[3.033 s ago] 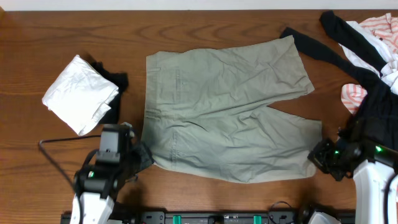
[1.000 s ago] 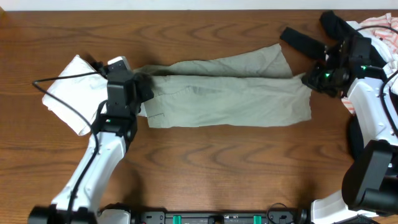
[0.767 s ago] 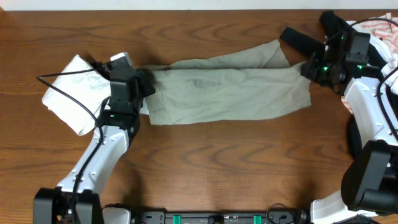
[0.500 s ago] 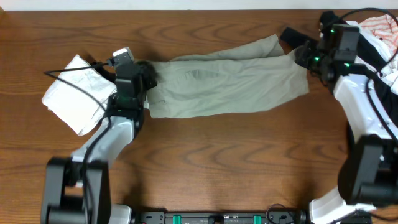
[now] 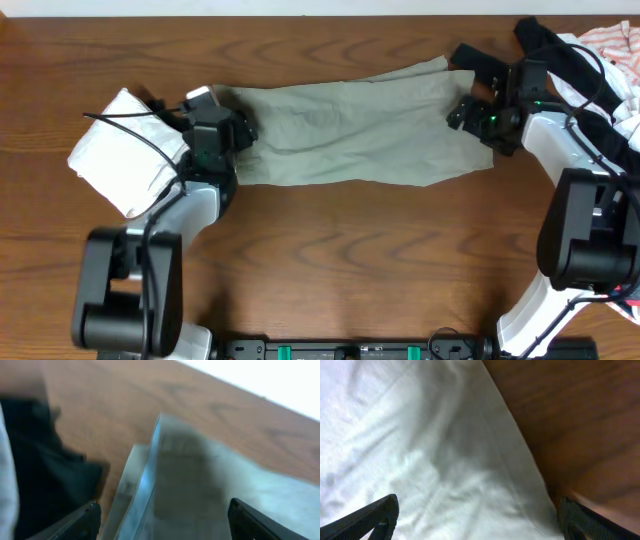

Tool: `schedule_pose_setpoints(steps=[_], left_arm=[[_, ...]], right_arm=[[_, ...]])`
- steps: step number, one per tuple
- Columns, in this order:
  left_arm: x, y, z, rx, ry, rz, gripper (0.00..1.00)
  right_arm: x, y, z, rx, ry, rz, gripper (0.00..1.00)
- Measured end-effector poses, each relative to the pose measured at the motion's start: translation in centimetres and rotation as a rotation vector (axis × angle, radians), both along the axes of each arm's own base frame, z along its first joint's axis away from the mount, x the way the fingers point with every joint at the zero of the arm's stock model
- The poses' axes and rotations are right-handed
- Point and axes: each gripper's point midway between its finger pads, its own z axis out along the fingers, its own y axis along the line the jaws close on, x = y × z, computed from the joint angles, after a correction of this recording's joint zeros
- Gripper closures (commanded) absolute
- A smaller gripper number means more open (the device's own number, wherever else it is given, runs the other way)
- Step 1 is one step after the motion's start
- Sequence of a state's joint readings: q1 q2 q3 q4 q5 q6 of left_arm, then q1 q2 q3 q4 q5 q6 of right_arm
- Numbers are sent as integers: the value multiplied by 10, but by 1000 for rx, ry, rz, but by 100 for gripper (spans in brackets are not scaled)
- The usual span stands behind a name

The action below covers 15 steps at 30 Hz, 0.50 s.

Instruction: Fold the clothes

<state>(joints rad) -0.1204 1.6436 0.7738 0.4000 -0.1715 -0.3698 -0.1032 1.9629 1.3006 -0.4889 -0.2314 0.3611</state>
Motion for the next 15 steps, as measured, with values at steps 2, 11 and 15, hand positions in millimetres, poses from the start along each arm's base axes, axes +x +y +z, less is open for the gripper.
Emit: schedule_pose_setpoints(steps=[2,11,15], left_arm=[[-1,0,19,9,-36,-6,18],[-38,-16,35,7,69,-113,31],[-45,-33,16,2,139,-172,55]], right_arm=[[-3,-1,3,-9,1,19,1],[-4,11,9,8,-25,128,4],[-6,20,10,22,-36,187,11]])
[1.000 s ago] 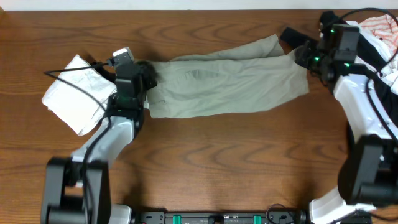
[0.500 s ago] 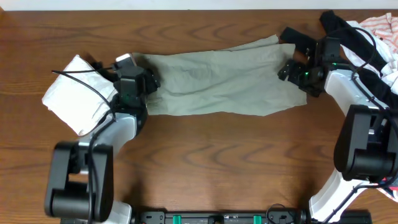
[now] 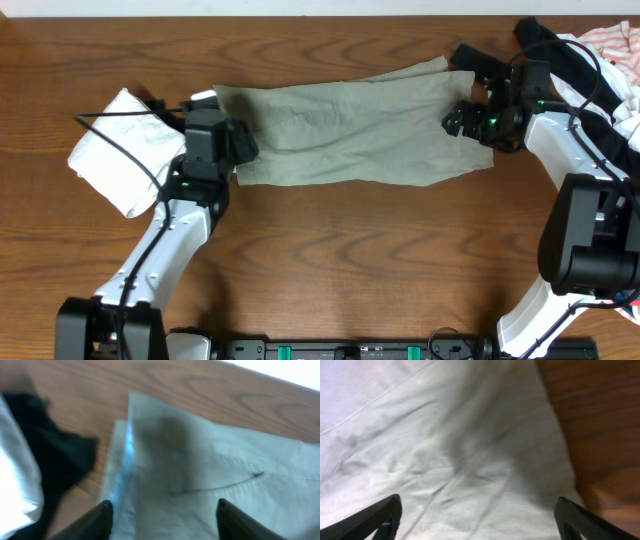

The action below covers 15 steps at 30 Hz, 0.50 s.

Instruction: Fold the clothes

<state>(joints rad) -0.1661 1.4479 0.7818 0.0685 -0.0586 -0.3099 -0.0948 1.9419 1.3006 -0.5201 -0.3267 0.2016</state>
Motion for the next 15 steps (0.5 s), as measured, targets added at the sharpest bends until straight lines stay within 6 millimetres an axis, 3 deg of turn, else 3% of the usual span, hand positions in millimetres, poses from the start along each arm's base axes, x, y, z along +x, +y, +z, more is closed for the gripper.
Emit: schedule_pose_setpoints(steps=[5,15], left_arm=[[2,-18,-18,13,32,-65,77],[21,-33,-67,29,54,-108,78]], right_arm=[[0,9,1,11,-9,43,18],[11,19,7,-5,-78,97,23]])
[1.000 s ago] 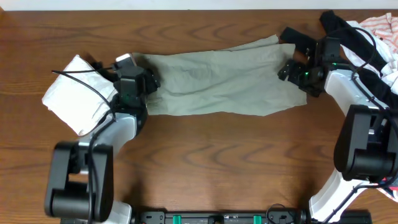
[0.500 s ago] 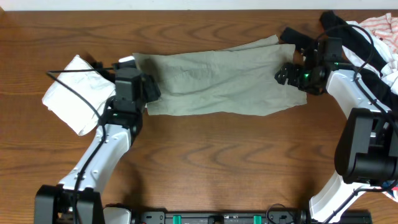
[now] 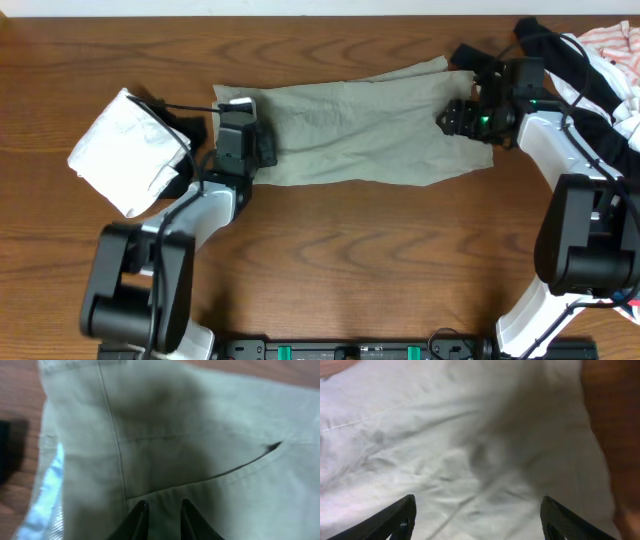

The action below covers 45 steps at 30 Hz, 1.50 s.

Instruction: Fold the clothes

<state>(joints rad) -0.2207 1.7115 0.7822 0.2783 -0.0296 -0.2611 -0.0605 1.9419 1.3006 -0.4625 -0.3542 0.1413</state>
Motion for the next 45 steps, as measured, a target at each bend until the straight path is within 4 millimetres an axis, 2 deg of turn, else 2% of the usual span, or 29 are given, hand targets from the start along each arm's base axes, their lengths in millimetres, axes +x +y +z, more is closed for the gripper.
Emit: schedule_pose_setpoints(steps=[8,14,19,21,23,29,33,39,43,45], left_arm=[[-9,2,-38,22,96,-1,77],[-21,5,-47,40,176,-1,77],[-31,7,-49,55,243,-1,76],[-38,8,-50,66,279,-4,76],[-48,10,-51,77,328,-6,76],[-87,17,-55,114,503,-12,76],[-105,17,-56,108,578,-27,76],[-105,15,-52,99,569,-51,76],[-114,11,-47,74,575,-74,72],[-114,8,-38,61,544,-85,68]], right_arm=[[12,29,6,-8,-77,85,23],[3,38,-38,4,27,117,12],[0,35,-40,-10,69,121,12],[-9,34,-42,-14,114,128,14],[-24,34,-43,-16,181,139,20],[-92,30,-46,1,471,140,28],[-123,27,-46,21,607,122,26],[-122,27,-45,28,591,111,23],[-103,22,-40,-8,499,114,19],[-89,16,-33,-45,432,115,6]])
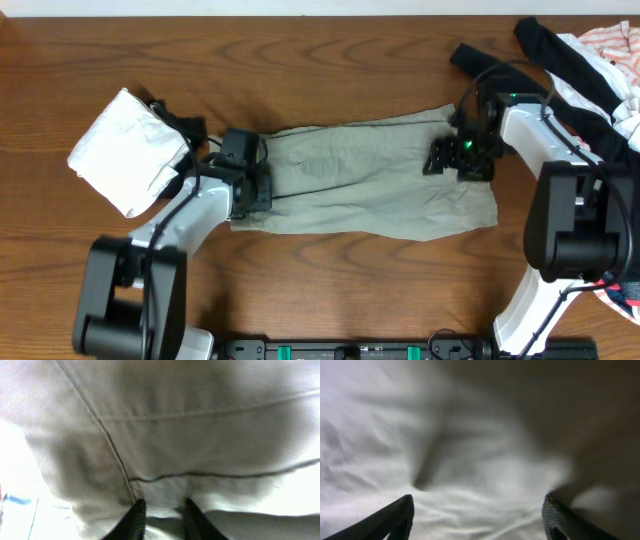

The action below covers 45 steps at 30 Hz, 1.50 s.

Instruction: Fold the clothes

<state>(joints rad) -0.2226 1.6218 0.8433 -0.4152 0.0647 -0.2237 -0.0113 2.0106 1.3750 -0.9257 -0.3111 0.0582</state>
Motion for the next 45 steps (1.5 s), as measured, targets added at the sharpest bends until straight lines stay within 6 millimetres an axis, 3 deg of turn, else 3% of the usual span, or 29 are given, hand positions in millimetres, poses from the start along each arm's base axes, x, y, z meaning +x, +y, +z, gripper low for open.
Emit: schedule_pose_setpoints(steps=[2,7,10,13,16,19,22,26,29,31,32,33,34,35,45], left_arm=[[11,-4,20,-26,-83,-4,66],[34,-10,81,-81,-309,-9,59],[35,-11,93,-90,-345,-11,59],[33,-10,92,-88,-335,-11,59],[31,-10,90,-85,-322,-11,59],[31,-10,89,-84,-320,-10,59],[31,-10,89,-84,-320,-10,59],[31,-9,89,-80,-320,-8,59],[31,-8,89,-74,-321,-5,59],[31,-8,89,-73,-321,-5,59],[31,-8,89,-73,-321,-5,58],[31,-7,89,-72,-321,-5,58],[31,-7,89,-70,-321,-3,59],[31,-6,89,-67,-322,-2,59],[32,-4,89,-57,-324,3,58]], right_arm=[[19,-6,17,-31,-104,14,1],[67,-25,81,-147,-396,19,1],[87,-34,96,-209,-495,33,1],[102,-40,82,-251,-524,72,1],[112,-43,52,-276,-508,118,1],[115,-44,23,-292,-480,167,1],[114,-43,7,-292,-464,214,4],[114,-37,6,-265,-475,264,30],[114,-32,6,-240,-484,286,70],[114,-30,7,-226,-486,289,79],[113,-29,7,-221,-486,290,75],[113,-28,6,-216,-484,289,62],[113,-27,7,-212,-485,287,41],[113,-27,7,-210,-488,288,34],[132,-26,17,-211,-569,257,36]])
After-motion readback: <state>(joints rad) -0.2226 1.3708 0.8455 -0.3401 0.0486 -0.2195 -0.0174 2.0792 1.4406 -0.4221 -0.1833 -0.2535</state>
